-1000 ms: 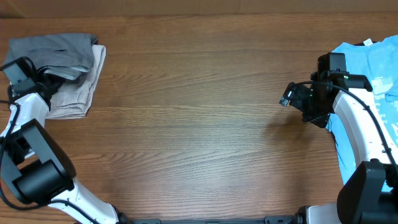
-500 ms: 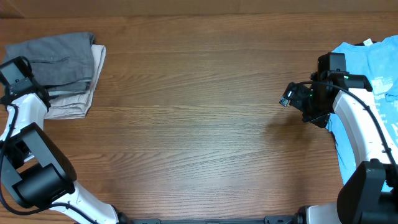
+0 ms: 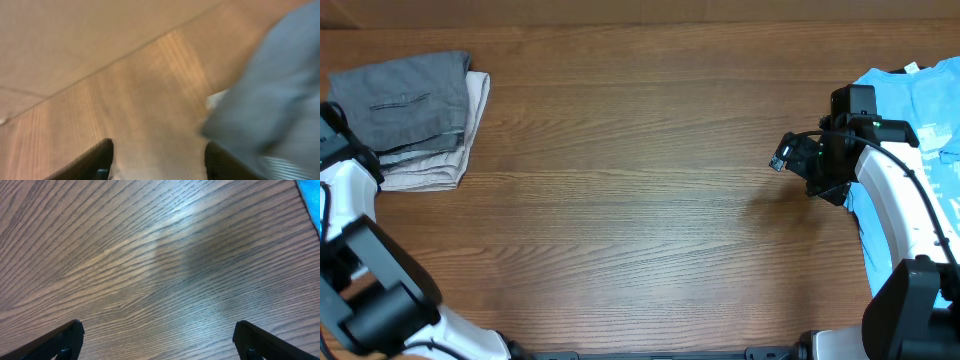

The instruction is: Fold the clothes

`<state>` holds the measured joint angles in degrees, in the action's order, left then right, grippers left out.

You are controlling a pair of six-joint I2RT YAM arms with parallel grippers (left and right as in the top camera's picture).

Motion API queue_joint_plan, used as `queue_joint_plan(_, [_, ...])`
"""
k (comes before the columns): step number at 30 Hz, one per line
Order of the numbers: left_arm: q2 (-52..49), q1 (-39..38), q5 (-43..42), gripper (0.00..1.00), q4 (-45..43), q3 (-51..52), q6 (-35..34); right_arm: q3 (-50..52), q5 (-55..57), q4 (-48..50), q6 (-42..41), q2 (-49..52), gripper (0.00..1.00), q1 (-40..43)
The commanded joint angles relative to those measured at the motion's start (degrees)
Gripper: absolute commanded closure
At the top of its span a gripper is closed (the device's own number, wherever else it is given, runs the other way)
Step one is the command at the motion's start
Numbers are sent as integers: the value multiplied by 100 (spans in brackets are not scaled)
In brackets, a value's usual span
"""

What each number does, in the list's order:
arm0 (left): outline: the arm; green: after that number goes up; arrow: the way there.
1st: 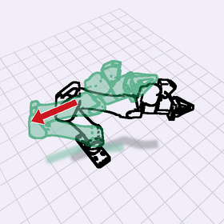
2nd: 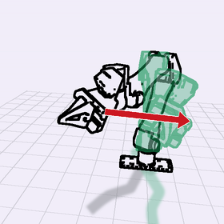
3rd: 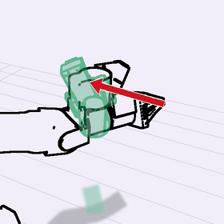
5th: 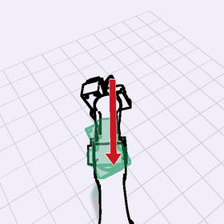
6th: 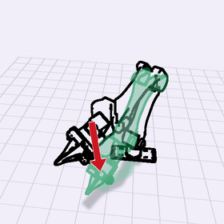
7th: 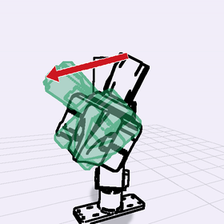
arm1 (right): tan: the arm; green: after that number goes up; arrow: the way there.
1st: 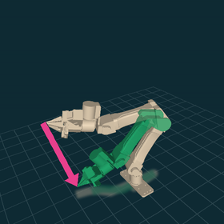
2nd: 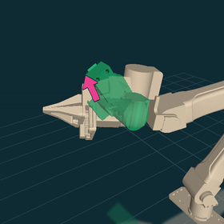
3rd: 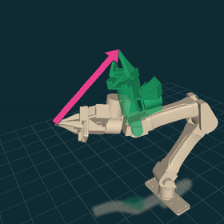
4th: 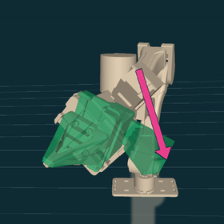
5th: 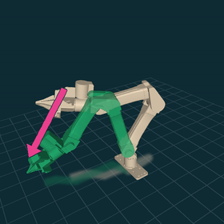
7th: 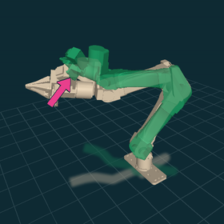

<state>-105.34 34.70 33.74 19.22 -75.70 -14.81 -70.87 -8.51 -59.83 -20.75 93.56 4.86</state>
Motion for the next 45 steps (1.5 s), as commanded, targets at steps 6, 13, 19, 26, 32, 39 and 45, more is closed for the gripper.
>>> queue_joint_plan(6, [942,-372,-2559,96,-365,-63,-752,-44,57,17,20,-26,0,4])
queue_joint_plan(13, [76,-400,-2629,95,-516,-63,-691,-44,57,15,20,-26,0,4])
queue_joint_plan(19, [-942,-271,-2579,94,-654,-63,-446,-44,57,17,20,-26,0,4])
queue_joint_plan(26, [-1360,20,-2590,96,-308,-66,-487,-44,57,17,20,-28,0,4])
queue_joint_plan(32, [-632,-72,-2590,96,-234,-66,-385,-44,57,17,20,-26,0,4])
queue_joint_plan(39, [479,-678,-2857,95,-275,-66,-638,-44,57,17,20,-26,0,4])
queue_joint_plan(45, [330,-1311,-3329,92,-356,-61,-820,-44,57,15,20,-28,0,4])
